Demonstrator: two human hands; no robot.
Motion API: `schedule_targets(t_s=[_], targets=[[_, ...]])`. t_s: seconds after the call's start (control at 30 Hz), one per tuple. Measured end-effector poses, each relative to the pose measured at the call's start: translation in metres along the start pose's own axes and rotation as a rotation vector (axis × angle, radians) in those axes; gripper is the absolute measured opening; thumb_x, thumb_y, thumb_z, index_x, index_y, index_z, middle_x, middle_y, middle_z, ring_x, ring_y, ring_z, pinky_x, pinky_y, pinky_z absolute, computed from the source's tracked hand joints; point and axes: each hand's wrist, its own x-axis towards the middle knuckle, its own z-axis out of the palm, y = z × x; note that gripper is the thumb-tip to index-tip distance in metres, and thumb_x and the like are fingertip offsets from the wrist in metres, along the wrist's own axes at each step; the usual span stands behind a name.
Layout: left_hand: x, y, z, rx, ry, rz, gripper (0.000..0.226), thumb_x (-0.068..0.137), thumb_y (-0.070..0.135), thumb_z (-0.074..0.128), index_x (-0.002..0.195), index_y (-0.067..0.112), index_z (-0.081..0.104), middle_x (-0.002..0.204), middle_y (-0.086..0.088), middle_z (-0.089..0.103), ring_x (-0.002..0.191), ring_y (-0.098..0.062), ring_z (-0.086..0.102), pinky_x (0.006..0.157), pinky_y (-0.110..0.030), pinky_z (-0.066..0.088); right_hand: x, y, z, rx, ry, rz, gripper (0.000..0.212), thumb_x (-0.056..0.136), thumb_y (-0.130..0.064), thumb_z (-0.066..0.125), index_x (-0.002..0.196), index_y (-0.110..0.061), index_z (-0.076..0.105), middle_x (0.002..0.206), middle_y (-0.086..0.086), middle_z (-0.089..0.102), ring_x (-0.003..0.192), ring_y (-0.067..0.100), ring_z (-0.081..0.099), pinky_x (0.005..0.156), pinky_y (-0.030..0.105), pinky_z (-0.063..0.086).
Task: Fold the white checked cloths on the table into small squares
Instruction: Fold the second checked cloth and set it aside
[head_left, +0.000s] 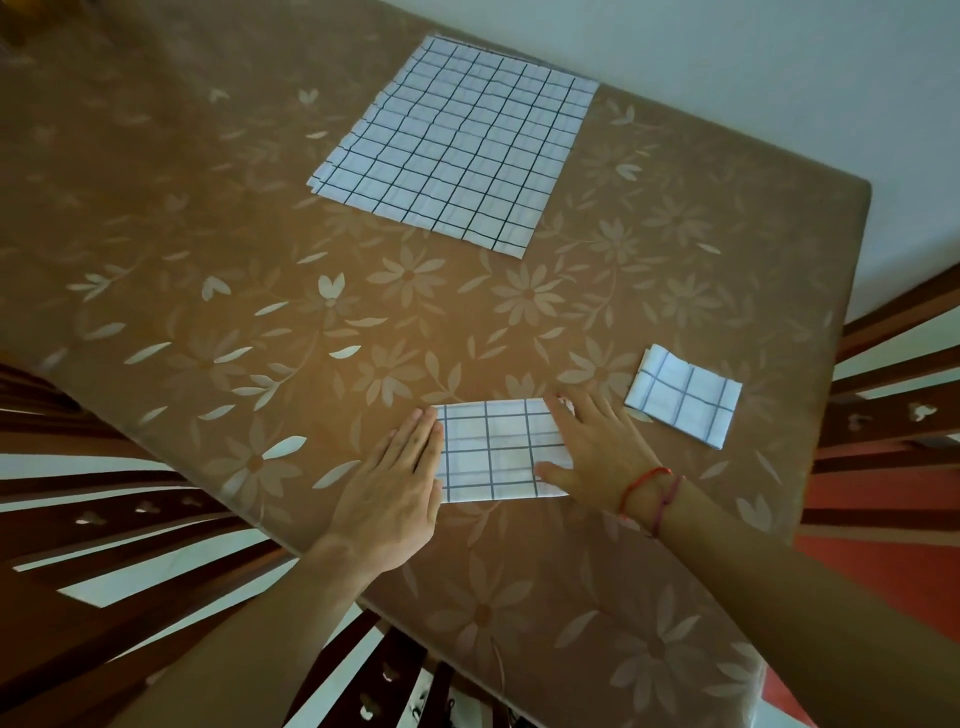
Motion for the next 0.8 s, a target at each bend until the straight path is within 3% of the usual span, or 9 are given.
schedule_targets(t_s=[0.27,0.5,0.57,0.63,0.7,0.73,0.8], targets=[[0.0,0.002,-0.003,-0.029,-0.009,-0.014,0.061,0.097,0.032,0.022,0.149,0.003,0.028,0.16,-0.011,0.019,0.148,-0.022,0.016,0.116,-0.039,0.027,0.038,-0.002,-0.021,0.163,-0.057,0.072,0.06,0.071,-0.046,0.07,0.124,-0.029,0.048,0.127,-0.001,0.05,0.135,0.027,0.033,0.107,0.043,0.037],[-0.001,0.0,0.002,-0.071,-0.004,-0.016,0.063,0.096,0.034,0.017,0.152,0.005,0.019,0.162,-0.009,0.01,0.15,-0.02,0.007,0.119,-0.037,0.019,0.052,-0.003,-0.027,0.206,-0.14,0.144,0.045,0.07,-0.053,0.07,0.104,-0.026,0.058,0.1,-0.005,0.062,0.111,0.019,0.052,0.103,0.036,0.039],[-0.001,0.0,0.002,-0.074,-0.012,-0.014,0.063,0.096,0.034,0.015,0.153,0.006,0.016,0.162,-0.008,0.007,0.15,-0.019,0.003,0.12,-0.037,0.017,0.052,-0.005,-0.033,0.133,-0.146,0.15,0.042,0.071,-0.058,0.068,0.091,-0.022,0.058,0.084,-0.006,0.058,0.096,0.02,0.054,0.099,0.038,0.044],[-0.001,0.0,0.002,-0.079,-0.012,-0.017,0.063,0.097,0.034,0.016,0.153,0.005,0.017,0.162,-0.009,0.008,0.15,-0.02,0.005,0.12,-0.038,0.019,0.048,-0.012,-0.043,0.15,-0.165,0.171,0.04,0.08,-0.049,0.067,0.071,-0.016,0.047,0.062,-0.009,0.048,0.069,0.015,0.045,0.092,0.035,0.047],[-0.001,-0.001,0.002,-0.09,-0.013,-0.017,0.063,0.097,0.034,0.018,0.152,0.005,0.021,0.162,-0.01,0.011,0.15,-0.02,0.007,0.119,-0.039,0.022,0.046,-0.011,-0.037,0.265,-0.251,0.252,0.04,0.085,-0.034,0.066,0.06,-0.017,0.039,0.048,-0.013,0.046,0.059,0.016,0.042,0.069,0.025,0.046],[-0.001,-0.001,0.001,-0.096,-0.011,-0.016,0.063,0.097,0.034,0.02,0.152,0.005,0.022,0.162,-0.01,0.013,0.15,-0.02,0.008,0.119,-0.039,0.023,0.046,-0.011,-0.033,0.275,-0.271,0.268,0.038,0.082,-0.038,0.067,0.061,-0.021,0.041,0.049,-0.012,0.048,0.06,0.019,0.048,0.059,0.022,0.041],[-0.002,-0.001,0.0,-0.114,-0.003,-0.017,0.062,0.097,0.035,0.021,0.151,0.004,0.024,0.161,-0.01,0.014,0.15,-0.02,0.01,0.119,-0.039,0.024,0.054,-0.007,-0.022,0.286,-0.24,0.255,0.031,0.074,-0.05,0.068,0.067,-0.023,0.053,0.058,-0.008,0.053,0.062,0.016,0.055,0.053,0.021,0.039]])
